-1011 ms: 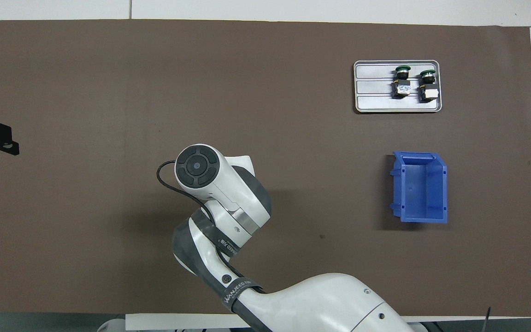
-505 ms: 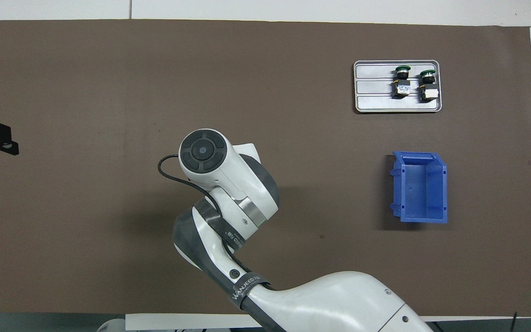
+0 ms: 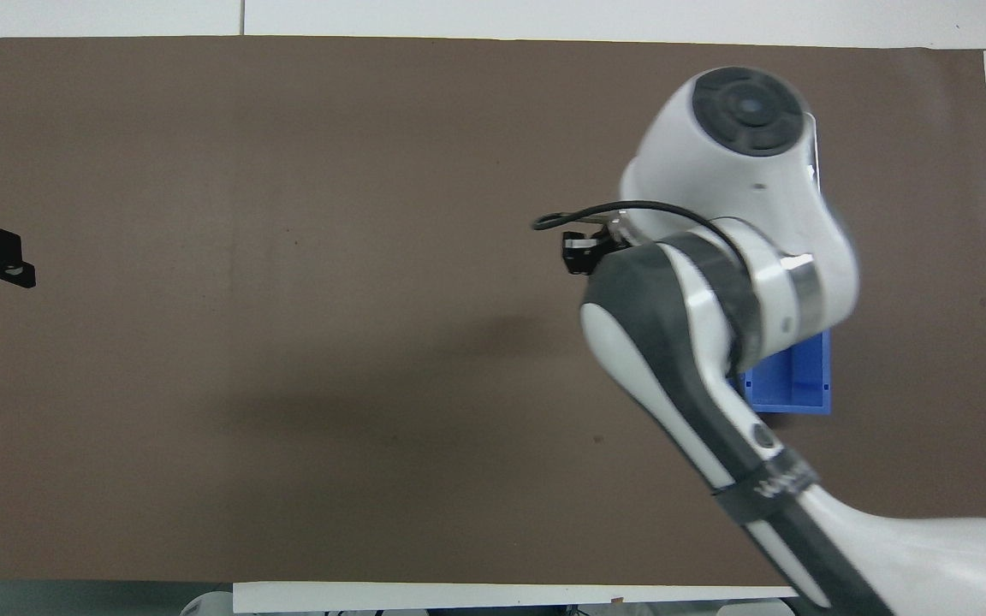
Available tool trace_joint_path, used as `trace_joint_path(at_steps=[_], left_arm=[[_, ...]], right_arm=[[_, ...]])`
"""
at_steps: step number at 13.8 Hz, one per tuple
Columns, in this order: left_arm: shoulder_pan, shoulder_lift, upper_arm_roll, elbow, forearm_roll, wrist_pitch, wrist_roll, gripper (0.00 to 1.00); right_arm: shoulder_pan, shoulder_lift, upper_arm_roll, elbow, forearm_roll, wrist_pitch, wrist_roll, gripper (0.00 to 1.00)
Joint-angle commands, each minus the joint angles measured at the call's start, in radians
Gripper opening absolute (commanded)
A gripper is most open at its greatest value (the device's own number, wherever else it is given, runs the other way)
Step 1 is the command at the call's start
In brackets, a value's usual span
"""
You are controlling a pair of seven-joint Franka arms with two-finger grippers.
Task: Place and press button with both arms
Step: 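Carry the button with the right gripper into the blue bin and release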
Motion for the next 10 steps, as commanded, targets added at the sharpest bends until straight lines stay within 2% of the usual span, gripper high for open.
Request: trace_joint_path(at_steps=[1,4,7,10], left_arm=[[-0.007,-0.008,-0.001,-0.004,0.003,0.012,-0.008,1.0],[-0.007,-0.008,-0.001,-0.002,0.003,0.012,-0.007,1.0],[-0.007,-0.008,-0.003,-0.002,0.003,0.011,-0.002,1.0],[-0.007,-0.008,-0.003,-0.002,0.003,0.011,-0.001,1.0]], right_arm=[[-0.124,-0.133,0.021,-0.187,-0.067,0.04,-0.192,0.0],[-0.235,-0.148,0.021,-0.255,-0.086,0.11,-0.324,0.0],[-0.275,-0.182,0.021,-0.351,-0.089,0.205,-0.368,0.0],[-0.293,-0.182,0.021,-0.414,-0.091,0.273,-0.396,0.0]])
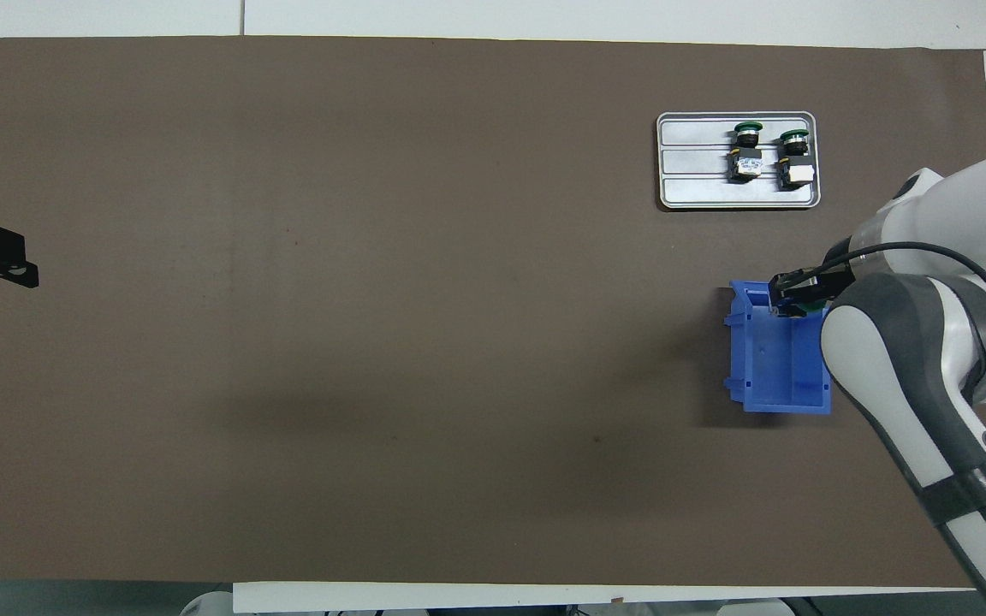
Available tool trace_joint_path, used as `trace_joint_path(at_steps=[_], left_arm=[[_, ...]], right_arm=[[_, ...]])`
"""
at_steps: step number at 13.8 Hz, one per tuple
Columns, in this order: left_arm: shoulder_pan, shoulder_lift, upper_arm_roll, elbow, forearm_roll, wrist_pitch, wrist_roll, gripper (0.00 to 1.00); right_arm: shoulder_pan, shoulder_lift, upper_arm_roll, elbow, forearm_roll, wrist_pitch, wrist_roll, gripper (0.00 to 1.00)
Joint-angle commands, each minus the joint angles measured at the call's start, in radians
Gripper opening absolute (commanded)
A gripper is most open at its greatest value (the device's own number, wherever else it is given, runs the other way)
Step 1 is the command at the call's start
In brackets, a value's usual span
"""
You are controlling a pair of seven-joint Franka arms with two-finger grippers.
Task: Place and press button with both arms
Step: 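Carry the button with the right gripper into the blue bin and release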
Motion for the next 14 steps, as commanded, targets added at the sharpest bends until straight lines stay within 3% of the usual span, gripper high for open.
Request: trace_joint_path(at_steps=[1,10,12,14], left_arm=[[-0.006,-0.008,0.001,-0.002,0.003,0.007,-0.001,1.0],[-0.044,-0.008,0.01,-0.002,0.003,0.01,-0.005,1.0],[-0.073,-0.008,0.012,-0.002,0.005,0.01,-0.013,1.0],[-0.063,-0.008,0.015,-0.002,0.005,0.012,-0.009,1.0]], right_arm=[[-0.026,-0.043,0.017,-0.072,-0.011,0.043,-0.022,0.0],[-0.026,-0.006,0.017,-0.1,-0.013,0.095,-0.026,0.16],[-0.029,-0.006,0.017,-0.1,-0.013,0.092,-0.025,0.31],[-0.028,-0.005,0.017,-0.089,-0.013,0.083,-0.026,0.57]])
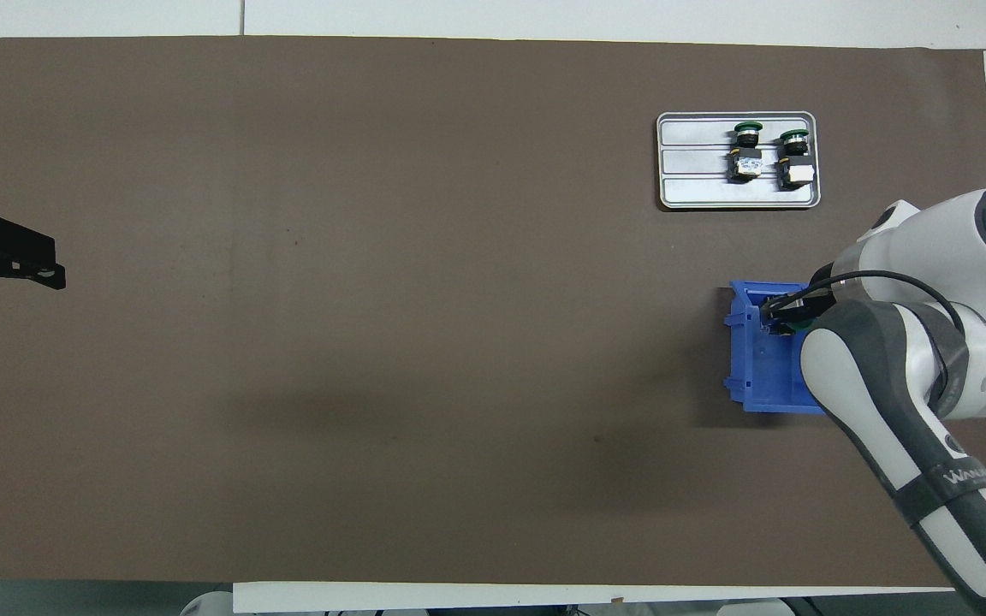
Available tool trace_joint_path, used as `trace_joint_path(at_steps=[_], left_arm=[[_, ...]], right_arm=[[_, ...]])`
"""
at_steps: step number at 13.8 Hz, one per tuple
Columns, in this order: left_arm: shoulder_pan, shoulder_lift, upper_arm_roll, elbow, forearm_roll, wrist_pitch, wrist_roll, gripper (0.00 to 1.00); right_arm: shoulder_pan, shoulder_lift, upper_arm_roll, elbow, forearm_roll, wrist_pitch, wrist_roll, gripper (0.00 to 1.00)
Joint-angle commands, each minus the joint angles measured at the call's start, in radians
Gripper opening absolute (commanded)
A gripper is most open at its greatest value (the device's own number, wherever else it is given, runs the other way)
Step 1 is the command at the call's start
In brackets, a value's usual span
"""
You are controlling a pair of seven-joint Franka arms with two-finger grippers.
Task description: Place and press button with both arms
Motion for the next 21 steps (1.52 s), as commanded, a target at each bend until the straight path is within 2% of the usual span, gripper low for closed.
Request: trace_joint_path(at_steps=[1,2,3,9,13,16,20,21], left_arm=[[0.0,-0.008,0.019,-0.002,0.006,0.013,0.002,1.0],[-0.001,-0.008,0.021,-0.002,0.006,0.011,0.003,1.0],[-0.001,-0.008,0.022,-0.002,0.006,0.011,0.002,1.0],[0.003,-0.008,0.024,-0.007,0.006,0.025,0.003,1.0],[0.002,-0.01,0.024,-0.012,0.007,0.025,0.002,1.0],[0.002,-0.01,0.024,-0.013,0.007,0.025,0.005,1.0],[0.003,-0.01,0.025,-0.012,0.01,0.027,0.005,1.0],[0.002,-0.01,0.025,-0.012,0.012,0.025,-0.006,1.0]], right_arm=[[-0.021,-0.008,0.015,0.002,-0.012,0.008,-0.023,0.75],[-0.021,-0.008,0.015,0.008,-0.021,0.007,-0.023,0.98],[-0.021,-0.01,0.015,0.022,-0.037,-0.001,-0.023,0.99],[-0.021,-0.021,0.015,0.193,-0.046,-0.202,-0.023,0.99],[-0.029,-0.036,0.012,0.363,-0.047,-0.388,-0.025,0.99],[-0.061,-0.018,0.014,0.572,-0.054,-0.597,-0.025,0.99],[-0.087,-0.013,0.011,0.725,-0.078,-0.755,-0.031,0.99],[-0.088,-0.007,0.011,0.718,-0.083,-0.751,-0.028,0.99]])
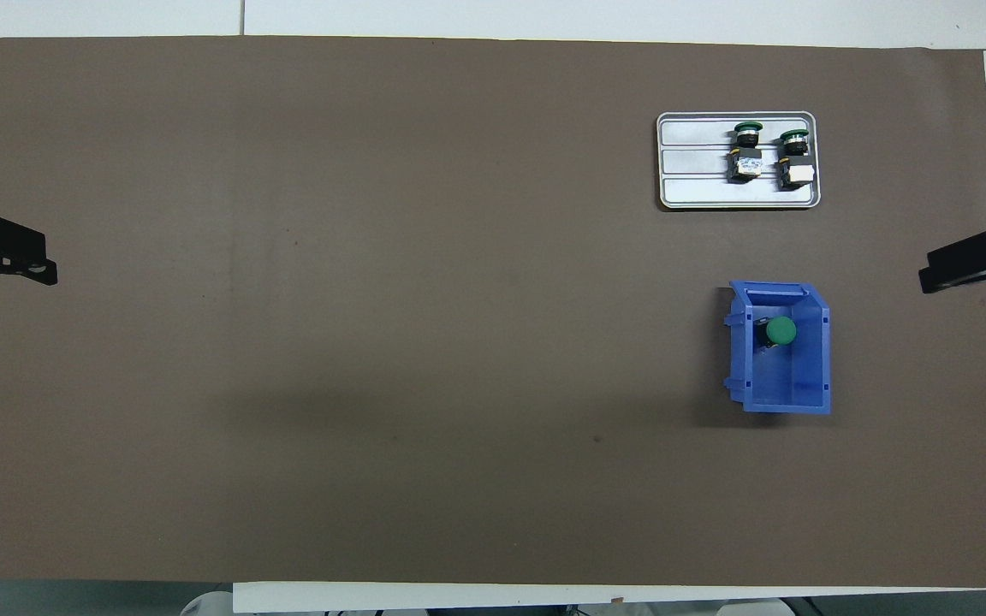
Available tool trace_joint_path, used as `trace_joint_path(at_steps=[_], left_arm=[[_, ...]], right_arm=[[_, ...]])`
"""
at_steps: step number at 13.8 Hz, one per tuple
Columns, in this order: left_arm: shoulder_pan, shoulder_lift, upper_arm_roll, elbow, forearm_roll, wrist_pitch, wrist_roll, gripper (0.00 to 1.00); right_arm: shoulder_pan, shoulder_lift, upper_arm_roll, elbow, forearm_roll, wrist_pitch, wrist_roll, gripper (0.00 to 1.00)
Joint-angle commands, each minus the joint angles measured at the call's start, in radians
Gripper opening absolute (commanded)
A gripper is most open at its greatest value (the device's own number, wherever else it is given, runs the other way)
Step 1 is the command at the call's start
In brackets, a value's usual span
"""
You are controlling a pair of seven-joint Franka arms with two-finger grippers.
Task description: Place and press button with both arms
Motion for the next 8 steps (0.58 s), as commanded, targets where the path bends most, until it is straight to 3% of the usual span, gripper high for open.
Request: trace_joint_path(at_steps=[1,8], left_arm=[[-0.002,-0.008,0.004,-0.01,0.016,0.013,-0.003,1.0],[0.022,-0.008,0.007,-0.008,0.015,0.016,0.003,1.0]], right_arm=[[-0.021,0.025,0.011,0.008,-0.023,-0.003,-0.025,0.99],[-0.015,0.017,0.018,-0.003,-0.02,0.016,-0.023,0.99]])
